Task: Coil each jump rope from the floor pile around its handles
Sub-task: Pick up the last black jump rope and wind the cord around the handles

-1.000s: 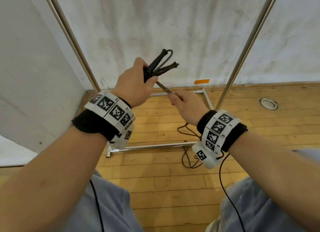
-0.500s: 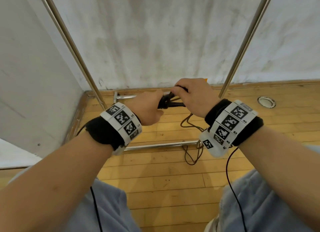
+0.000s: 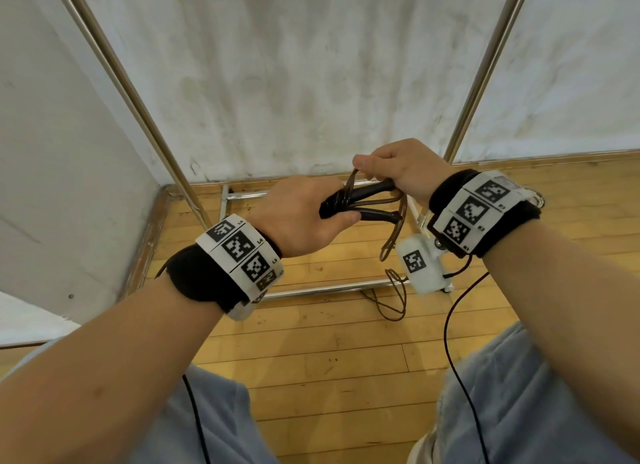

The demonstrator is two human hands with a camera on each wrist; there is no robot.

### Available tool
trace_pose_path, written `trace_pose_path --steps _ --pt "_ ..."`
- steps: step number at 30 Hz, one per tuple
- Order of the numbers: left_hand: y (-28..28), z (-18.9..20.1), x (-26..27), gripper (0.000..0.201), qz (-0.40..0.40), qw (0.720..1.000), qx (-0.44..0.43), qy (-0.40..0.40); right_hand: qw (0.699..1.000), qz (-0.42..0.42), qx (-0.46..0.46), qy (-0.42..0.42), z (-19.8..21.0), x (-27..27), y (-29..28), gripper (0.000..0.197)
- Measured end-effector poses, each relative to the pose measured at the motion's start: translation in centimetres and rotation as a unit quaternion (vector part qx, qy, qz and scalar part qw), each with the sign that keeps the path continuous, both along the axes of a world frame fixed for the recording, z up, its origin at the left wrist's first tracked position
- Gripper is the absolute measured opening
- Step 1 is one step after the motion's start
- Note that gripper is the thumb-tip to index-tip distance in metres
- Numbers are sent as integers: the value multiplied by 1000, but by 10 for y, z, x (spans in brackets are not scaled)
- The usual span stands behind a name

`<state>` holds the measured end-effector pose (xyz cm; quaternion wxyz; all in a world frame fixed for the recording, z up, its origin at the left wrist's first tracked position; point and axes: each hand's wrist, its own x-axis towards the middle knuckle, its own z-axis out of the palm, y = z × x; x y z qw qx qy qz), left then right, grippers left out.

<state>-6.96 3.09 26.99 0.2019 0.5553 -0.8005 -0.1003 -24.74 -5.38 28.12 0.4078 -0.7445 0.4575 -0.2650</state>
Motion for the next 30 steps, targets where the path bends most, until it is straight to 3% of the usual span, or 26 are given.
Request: trace_pose_path --steps 5,8,11,14,16,19,23,27,30 --pt "6 8 -2 14 29 996 -36 80 979 46 120 -160 -7 6 1 28" --pt "3 10 0 28 70 985 -43 152 957 38 168 -232 -18 17 5 29" --pt "-2 10 5 27 121 973 -62 186 965 41 153 -209 -24 30 16 28" --pt "-8 8 11 24 144 960 -52 234 994 13 31 -106 -28 43 30 31" --pt "-10 7 13 22 144 960 -49 237 998 9 -46 -49 -30 48 36 30" --pt "-13 4 16 27 156 963 -48 213 995 30 -99 8 -28 47 40 18" --pt "-12 6 13 26 161 961 -28 222 958 -27 -218 184 -34 41 29 22" --pt "-9 12 -3 23 123 957 4 263 961 -124 -198 149 -37 43 18 18" --pt "-8 18 -9 23 100 950 23 294 999 -18 -24 -27 -42 45 21 19"
